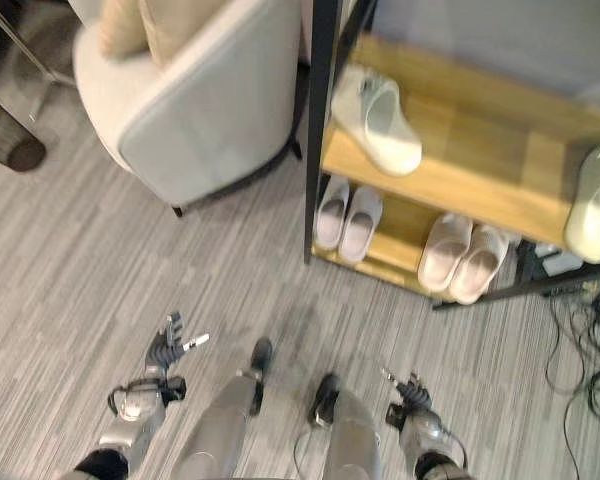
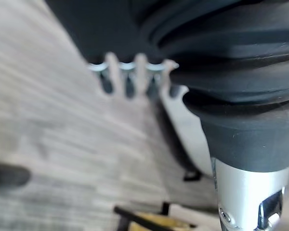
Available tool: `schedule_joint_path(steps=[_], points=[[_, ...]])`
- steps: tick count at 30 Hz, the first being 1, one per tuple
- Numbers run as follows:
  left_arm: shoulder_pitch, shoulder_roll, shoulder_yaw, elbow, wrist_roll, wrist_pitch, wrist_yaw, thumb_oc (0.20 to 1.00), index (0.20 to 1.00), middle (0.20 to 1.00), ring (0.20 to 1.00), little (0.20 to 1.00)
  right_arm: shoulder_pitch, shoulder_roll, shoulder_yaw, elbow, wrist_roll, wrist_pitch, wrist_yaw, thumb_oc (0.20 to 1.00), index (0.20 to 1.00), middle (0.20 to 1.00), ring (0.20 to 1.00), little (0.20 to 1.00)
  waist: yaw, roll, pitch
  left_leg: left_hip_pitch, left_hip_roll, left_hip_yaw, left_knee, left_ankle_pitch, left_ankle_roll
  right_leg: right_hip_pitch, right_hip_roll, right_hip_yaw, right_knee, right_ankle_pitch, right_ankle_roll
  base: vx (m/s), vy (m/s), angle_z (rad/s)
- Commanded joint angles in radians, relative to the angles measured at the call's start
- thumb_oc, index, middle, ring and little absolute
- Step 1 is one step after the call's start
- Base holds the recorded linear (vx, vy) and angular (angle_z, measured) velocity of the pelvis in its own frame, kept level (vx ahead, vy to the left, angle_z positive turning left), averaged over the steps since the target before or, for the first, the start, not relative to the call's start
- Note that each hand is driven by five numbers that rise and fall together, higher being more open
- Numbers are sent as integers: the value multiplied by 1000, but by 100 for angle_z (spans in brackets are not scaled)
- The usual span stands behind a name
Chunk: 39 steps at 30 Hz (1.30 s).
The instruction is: Arrange the slippers neatly on the shoe rack.
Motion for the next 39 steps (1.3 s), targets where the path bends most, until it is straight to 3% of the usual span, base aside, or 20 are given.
schedule_joint_path(steps=[1, 3, 4, 5, 6, 7, 8, 9, 12, 14, 16, 17, 19, 21, 24, 29, 31, 33, 35, 39], points=[[-48, 2, -15, -2, 80, -19, -6, 1000, 1000, 1000, 1000, 1000, -31, -63, -20, 12, -56, -1, 25, 1000, 1000, 1000, 1000, 1000, 12, 25, 15, 76, 43, -38, -97, -11, -44, 87, 3, 33, -157, 70, 82, 125, -355, -17], [-17, -34, -22, 5, 100, -8, -10, 1000, 1000, 1000, 1000, 1000, 10, -37, 18, 15, -109, 0, 48, 1000, 1000, 1000, 1000, 1000, 2, 22, -46, 218, 107, -14, -182, 28, -83, 272, 74, 18, -336, 84, 72, 81, -462, -22], [-20, -44, -32, -2, 100, -1, -21, 1000, 1000, 1000, 1000, 1000, 25, -34, 36, 4, -123, -8, 47, 1000, 1000, 1000, 1000, 1000, 6, 18, -48, 231, 132, 0, -153, 67, -110, 341, 105, 21, -409, 90, 56, -52, -375, -27], [-25, -58, -40, 5, 107, 3, -23, 1000, 1000, 1000, 1000, 1000, 33, -33, 56, -2, -138, -13, 42, 1000, 1000, 1000, 1000, 1000, 10, 9, -45, 246, 139, 0, -116, 79, -109, 392, 122, 29, -458, 96, 44, -71, -366, -33], [-19, -77, -56, 11, 109, 11, -40, 1000, 1000, 1000, 1000, 1000, 51, -36, 90, -16, -172, -16, 36, 1000, 1000, 1000, 1000, 1000, 3, -11, -51, 245, 82, 36, -52, 28, -72, 432, 117, 30, -498, 122, 42, -41, -272, -35], [-11, -91, -69, -1, 112, 19, -56, 1000, 1000, 1000, 1000, 1000, 62, -28, 88, -17, -186, -8, 31, 1000, 1000, 1000, 1000, 1000, -24, -17, -72, 246, 21, 156, -28, -30, -35, 438, 118, 22, -505, 137, 50, -20, -176, -6], [-11, -91, -69, -1, 112, 20, -56, 1000, 1000, 1000, 1000, 1000, 63, -28, 88, -17, -186, -8, 31, 1000, 1000, 1000, 1000, 1000, -22, -16, -73, 245, 22, 158, -25, -33, -35, 437, 118, 24, -504, 137, 50, 24, 50, 12], [-12, -106, -100, -7, 129, 30, -57, 1000, 1000, 1000, 1000, 1000, 63, -13, 83, 0, -193, 4, 25, 1000, 1000, 1000, 1000, 1000, -28, 8, -93, 317, -27, 196, -97, -88, 0, 416, 129, 40, -478, 140, 64, 21, 105, -35], [-21, -118, -120, 2, 144, 36, -62, 1000, 1000, 1000, 1000, 1000, 75, 2, 60, 12, -200, 4, 14, 1000, 1000, 1000, 1000, 1000, -53, 15, -119, 375, -47, 169, -183, -88, 21, 414, 127, 38, -448, 136, 77, 55, 140, -66], [-34, -112, -134, -13, 164, 35, -51, 1000, 1000, 1000, 1000, 1000, 71, 22, 57, 6, -197, 3, 14, 1000, 1000, 1000, 1000, 1000, -61, 24, -125, 403, -45, 172, -209, -97, 51, 387, 100, 26, -300, 110, 97, 33, 165, 46], [-40, -111, -135, -18, 161, 34, -51, 1000, 1000, 1000, 1000, 1000, 71, 31, 63, -1, -196, -1, 19, 1000, 1000, 1000, 1000, 1000, -65, 25, -121, 414, -43, 174, -213, -101, 56, 366, 84, 21, -232, 105, 107, 12, 132, 2], [-60, -107, -131, -21, 167, 27, -31, 1000, 1000, 1000, 1000, 1000, 70, 45, 79, -19, -208, -4, 24, 1000, 1000, 1000, 1000, 1000, -69, 27, -109, 432, -40, 167, -208, -116, 68, 334, 41, 22, -152, 120, 132, 25, 105, -22], [-86, -98, -146, -24, 186, 22, -23, 1000, 1000, 1000, 1000, 1000, 66, 62, 92, -21, -218, -7, 27, 1000, 1000, 1000, 1000, 1000, -70, 38, -110, 445, -25, 156, -230, -116, 72, 323, -22, 30, -157, 155, 139, 17, -2, 3], [-99, -86, -161, -53, 190, 14, -22, 1000, 1000, 1000, 1000, 1000, 61, 62, 98, -24, -225, -8, 24, 1000, 1000, 1000, 1000, 1000, -74, 44, -111, 445, -20, 134, -236, -115, 69, 310, -44, 93, -193, 183, 147, 0, -50, 69], [-109, -58, -183, -149, 213, 2, -8, 1000, 1000, 1000, 1000, 1000, 69, 62, 105, -36, -230, -9, 16, 1000, 1000, 1000, 1000, 1000, -79, 32, -117, 450, -26, 111, -240, -117, 60, 320, -38, 185, -290, 222, 164, 27, -85, 29], [-126, -4, -199, -301, 294, 14, -21, 1000, 1000, 1000, 1000, 1000, 81, 49, 129, -41, -283, -1, 28, 1000, 1000, 1000, 1000, 1000, -63, 15, -143, 445, -33, 105, -242, -122, 49, 399, -23, 176, -429, 226, 181, 27, -115, 31], [-169, 33, -201, -360, 392, 39, -11, 1000, 1000, 1000, 1000, 1000, 82, 39, 153, -53, -310, -1, 43, 1000, 1000, 1000, 1000, 1000, -65, 20, -157, 451, -21, 103, -254, -117, 42, 415, -7, 182, -460, 227, 175, 27, -103, -5], [-198, 41, -183, -368, 427, 50, 6, 1000, 1000, 1000, 1000, 1000, 88, 35, 169, -65, -330, 2, 48, 1000, 1000, 1000, 1000, 1000, -70, 21, -164, 460, -16, 100, -265, -114, 36, 429, 2, 180, -474, 222, 169, 55, -90, -13], [-313, 48, -130, -241, 513, 79, 112, 1000, 1000, 1000, 1000, 1000, 108, 32, 217, -82, -382, 3, 56, 1000, 1000, 1000, 1000, 1000, -90, 23, -177, 485, -4, 98, -283, -109, 28, 444, 18, 185, -483, 212, 159, 106, -96, -11], [-446, 106, -86, -155, 530, 109, 147, 1000, 1000, 1000, 1000, 1000, 116, 28, 275, -95, -441, 11, 61, 1000, 1000, 1000, 1000, 1000, -111, 38, -195, 506, 6, 108, -307, -104, 22, 447, 31, 191, -487, 203, 154, 156, -61, -10]])
